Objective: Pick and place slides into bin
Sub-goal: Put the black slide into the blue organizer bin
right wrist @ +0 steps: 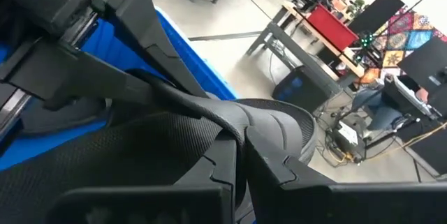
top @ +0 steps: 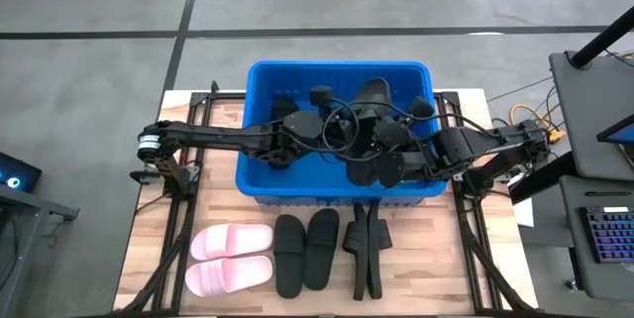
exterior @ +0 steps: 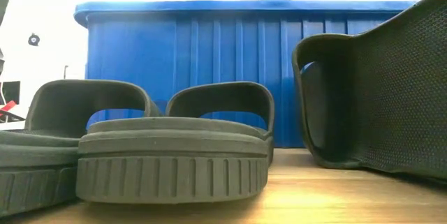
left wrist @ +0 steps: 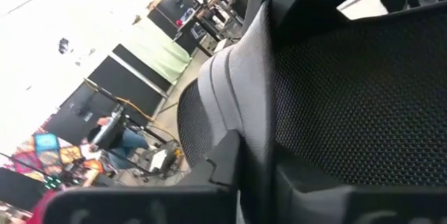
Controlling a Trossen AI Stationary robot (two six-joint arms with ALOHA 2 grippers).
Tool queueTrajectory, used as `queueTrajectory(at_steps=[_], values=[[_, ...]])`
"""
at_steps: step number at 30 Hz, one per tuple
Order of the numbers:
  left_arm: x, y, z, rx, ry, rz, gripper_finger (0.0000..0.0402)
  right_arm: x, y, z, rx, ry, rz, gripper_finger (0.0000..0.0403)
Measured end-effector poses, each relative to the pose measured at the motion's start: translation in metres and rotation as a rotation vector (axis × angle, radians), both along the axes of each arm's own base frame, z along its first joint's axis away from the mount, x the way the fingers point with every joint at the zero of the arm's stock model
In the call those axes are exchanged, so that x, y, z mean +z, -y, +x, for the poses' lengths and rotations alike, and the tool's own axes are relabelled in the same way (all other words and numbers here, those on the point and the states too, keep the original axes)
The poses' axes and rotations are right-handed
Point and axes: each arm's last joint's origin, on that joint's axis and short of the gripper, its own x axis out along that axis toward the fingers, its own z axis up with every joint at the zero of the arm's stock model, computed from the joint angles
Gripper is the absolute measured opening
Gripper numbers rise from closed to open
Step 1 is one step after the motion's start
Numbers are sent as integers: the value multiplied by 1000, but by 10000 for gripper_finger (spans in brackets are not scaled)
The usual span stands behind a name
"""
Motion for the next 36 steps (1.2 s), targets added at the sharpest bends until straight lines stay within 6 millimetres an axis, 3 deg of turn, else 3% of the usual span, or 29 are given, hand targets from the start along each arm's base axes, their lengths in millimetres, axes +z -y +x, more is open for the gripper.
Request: queueTrajectory(at_steps=[8,14,19,23,29,36], values=[[3,-2,-4,40,-86,69,3,5,3,-8,30,-9,42,67],[-8,-13,-15,108,-299,101,1,26,8,-29,64,67,121,134],[-20,-28,-28,137,-483,85,1,41,16,-53,68,132,142,163],[-37,-45,-39,181,-641,61,1,49,21,-70,59,187,162,171],[-72,-73,-54,248,-717,-34,0,56,28,-93,74,239,243,166],[-116,-99,-79,262,-806,-49,0,57,28,-98,101,234,280,158]])
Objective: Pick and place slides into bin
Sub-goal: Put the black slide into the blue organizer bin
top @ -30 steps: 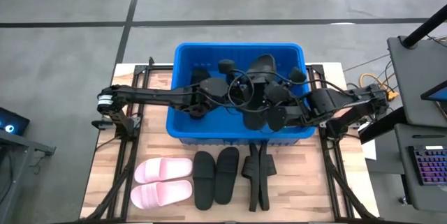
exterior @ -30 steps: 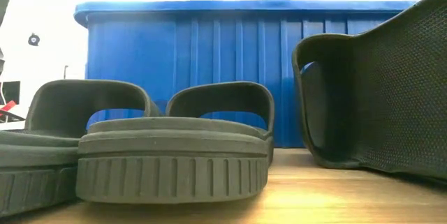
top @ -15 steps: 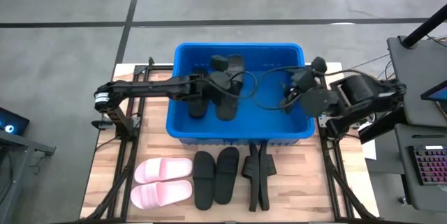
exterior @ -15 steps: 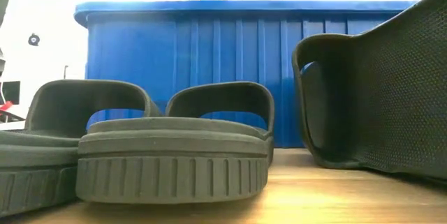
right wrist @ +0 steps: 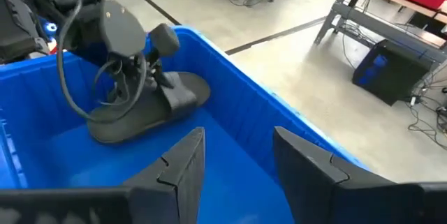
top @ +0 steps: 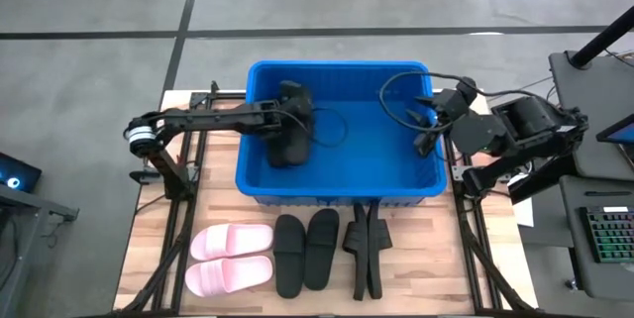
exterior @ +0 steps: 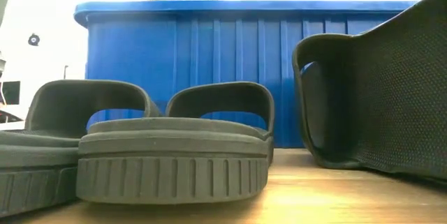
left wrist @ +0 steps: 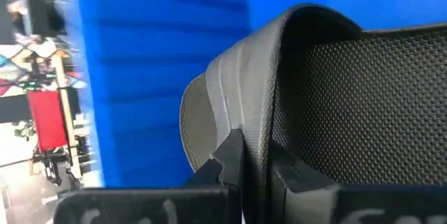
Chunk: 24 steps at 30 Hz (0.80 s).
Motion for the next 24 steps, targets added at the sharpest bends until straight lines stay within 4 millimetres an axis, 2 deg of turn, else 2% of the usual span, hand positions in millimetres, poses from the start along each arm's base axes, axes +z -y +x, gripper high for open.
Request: queueTrajectory(at_steps=[8,14,24], values=[[-20,-16,-28,-4,65,51,0,-2,-1,4,1,-19,-8,148],[-37,-24,-38,-5,20,20,0,-2,-1,4,2,-19,-8,141],[-47,-28,-48,24,-7,10,0,-2,-1,3,0,-14,-5,132]])
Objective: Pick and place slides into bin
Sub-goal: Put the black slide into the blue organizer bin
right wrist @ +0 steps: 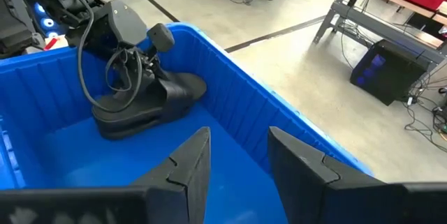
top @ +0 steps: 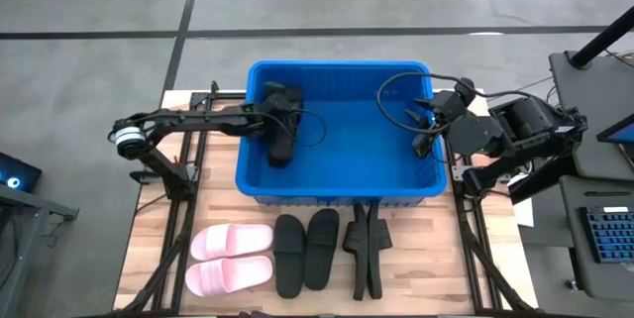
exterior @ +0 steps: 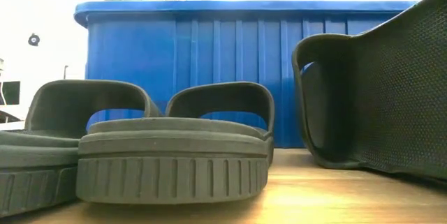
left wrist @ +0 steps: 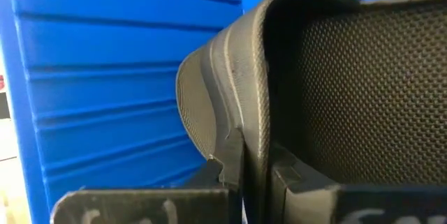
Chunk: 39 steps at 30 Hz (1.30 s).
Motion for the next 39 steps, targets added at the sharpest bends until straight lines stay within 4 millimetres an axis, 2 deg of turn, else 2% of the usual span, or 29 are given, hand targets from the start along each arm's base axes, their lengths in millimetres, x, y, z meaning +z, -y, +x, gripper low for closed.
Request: queueTrajectory(at_steps=[10,18,21,27,34,39], values=[[11,3,-10,50,22,30,0,0,0,0,0,1,0,128],[0,5,-16,175,139,-44,0,0,0,0,1,-2,-3,129],[-5,6,-17,189,153,-52,11,0,0,0,0,-2,-5,125],[-11,7,-22,193,112,-67,87,0,0,0,0,-5,-9,124],[-8,7,-21,192,96,-79,232,-1,0,-1,2,-21,-11,130],[2,7,-21,193,75,-89,323,-1,0,-1,3,-21,-11,123]])
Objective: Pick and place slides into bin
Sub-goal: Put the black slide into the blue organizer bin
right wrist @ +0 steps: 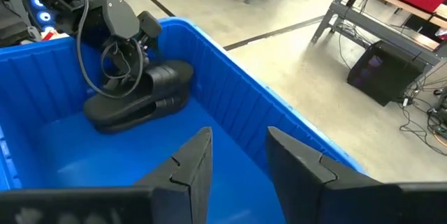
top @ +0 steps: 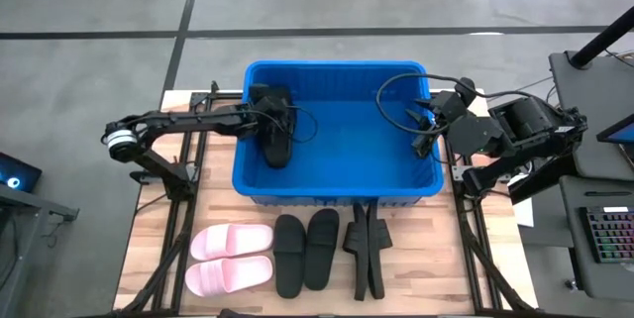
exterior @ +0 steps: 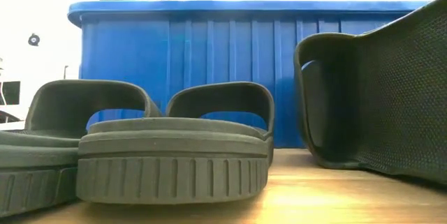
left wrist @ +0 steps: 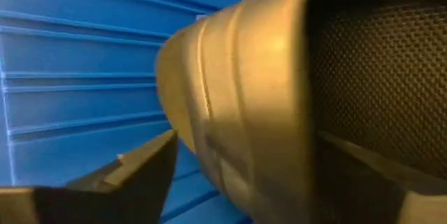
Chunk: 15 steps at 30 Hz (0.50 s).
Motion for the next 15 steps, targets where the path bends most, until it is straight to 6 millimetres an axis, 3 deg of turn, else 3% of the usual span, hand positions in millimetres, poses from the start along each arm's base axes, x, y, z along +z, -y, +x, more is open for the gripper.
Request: queueTrajectory(at_steps=[6,15], values=[[10,3,-1,-6,-66,-45,375,0,0,0,3,-7,-5,123],[39,7,-2,-16,-134,-73,380,0,0,0,5,-13,-8,129]])
